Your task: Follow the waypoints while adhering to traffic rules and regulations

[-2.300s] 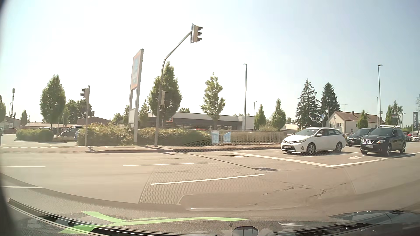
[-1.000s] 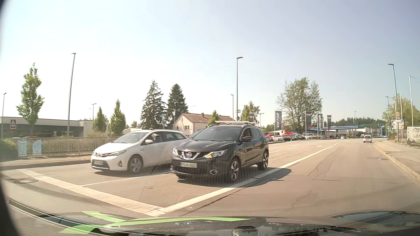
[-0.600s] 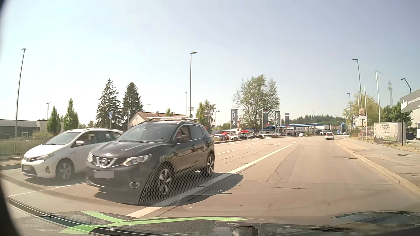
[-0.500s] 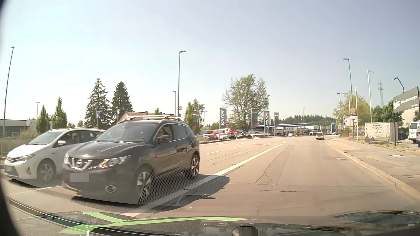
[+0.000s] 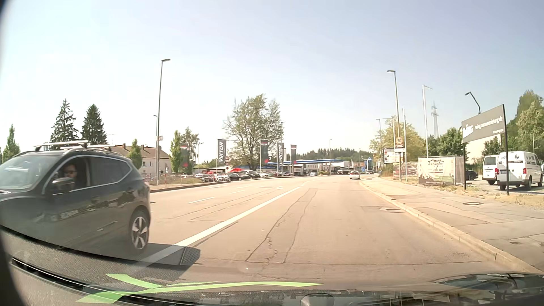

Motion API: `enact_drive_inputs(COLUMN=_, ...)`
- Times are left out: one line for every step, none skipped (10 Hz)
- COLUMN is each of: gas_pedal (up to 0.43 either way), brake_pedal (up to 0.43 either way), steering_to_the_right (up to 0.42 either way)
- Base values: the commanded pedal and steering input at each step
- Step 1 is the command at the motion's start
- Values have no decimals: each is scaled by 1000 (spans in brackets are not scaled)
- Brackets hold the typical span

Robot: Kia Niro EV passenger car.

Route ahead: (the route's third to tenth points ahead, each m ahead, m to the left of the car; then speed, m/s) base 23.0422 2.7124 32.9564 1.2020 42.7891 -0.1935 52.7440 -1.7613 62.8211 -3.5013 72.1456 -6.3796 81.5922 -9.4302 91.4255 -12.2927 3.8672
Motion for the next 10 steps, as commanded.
enact_drive_inputs(gas_pedal=87, brake_pedal=0, steering_to_the_right=330)
enact_drive_inputs(gas_pedal=87, brake_pedal=0, steering_to_the_right=315)
enact_drive_inputs(gas_pedal=98, brake_pedal=0, steering_to_the_right=296)
enact_drive_inputs(gas_pedal=98, brake_pedal=0, steering_to_the_right=250)
enact_drive_inputs(gas_pedal=98, brake_pedal=0, steering_to_the_right=191)
enact_drive_inputs(gas_pedal=110, brake_pedal=0, steering_to_the_right=150)
enact_drive_inputs(gas_pedal=130, brake_pedal=0, steering_to_the_right=106)
enact_drive_inputs(gas_pedal=130, brake_pedal=0, steering_to_the_right=60)
enact_drive_inputs(gas_pedal=150, brake_pedal=0, steering_to_the_right=4)
enact_drive_inputs(gas_pedal=157, brake_pedal=0, steering_to_the_right=-26)
